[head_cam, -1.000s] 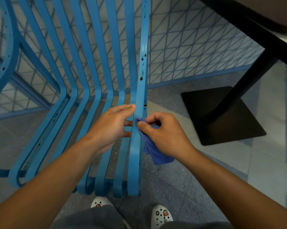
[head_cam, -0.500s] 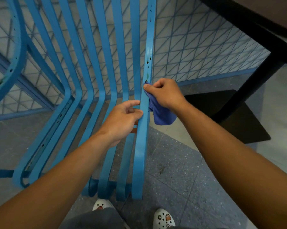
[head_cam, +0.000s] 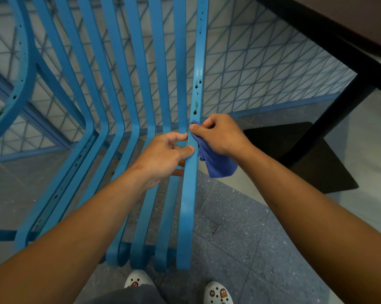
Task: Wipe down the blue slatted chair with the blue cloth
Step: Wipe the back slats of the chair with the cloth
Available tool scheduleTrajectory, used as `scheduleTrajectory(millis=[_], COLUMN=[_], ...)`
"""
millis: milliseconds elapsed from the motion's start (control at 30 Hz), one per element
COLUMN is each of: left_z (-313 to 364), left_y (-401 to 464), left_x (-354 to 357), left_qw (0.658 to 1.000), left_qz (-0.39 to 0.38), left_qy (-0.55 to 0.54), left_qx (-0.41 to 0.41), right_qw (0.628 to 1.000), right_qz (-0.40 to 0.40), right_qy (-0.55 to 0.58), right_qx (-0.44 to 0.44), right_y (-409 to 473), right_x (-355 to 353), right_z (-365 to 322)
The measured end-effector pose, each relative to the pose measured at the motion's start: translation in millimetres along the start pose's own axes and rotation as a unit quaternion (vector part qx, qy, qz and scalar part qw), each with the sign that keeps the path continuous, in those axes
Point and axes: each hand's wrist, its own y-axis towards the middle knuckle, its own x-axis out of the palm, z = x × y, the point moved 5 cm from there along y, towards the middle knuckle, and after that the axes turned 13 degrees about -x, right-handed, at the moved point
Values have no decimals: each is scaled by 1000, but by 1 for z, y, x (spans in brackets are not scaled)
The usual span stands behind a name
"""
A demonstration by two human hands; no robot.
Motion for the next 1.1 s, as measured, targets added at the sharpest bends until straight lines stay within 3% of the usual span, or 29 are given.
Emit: scheduleTrajectory(millis=[333,700,1100], left_z=[7,3,-1], left_y=[2,-3,-3], left_x=[-4,0,-1], left_qw=[999,1000,1000], left_qz=[-43,-8,-29], left_qy=[22,12,0], left_qx=[-13,13,-2], right_qw=[999,1000,996], right_qz=[40,-5,41], right_qy=[-33,-13,-62], right_qx=[12,13,48], right_y=[57,-3,81], right_x=[-8,3,-14], right_z=[7,9,3])
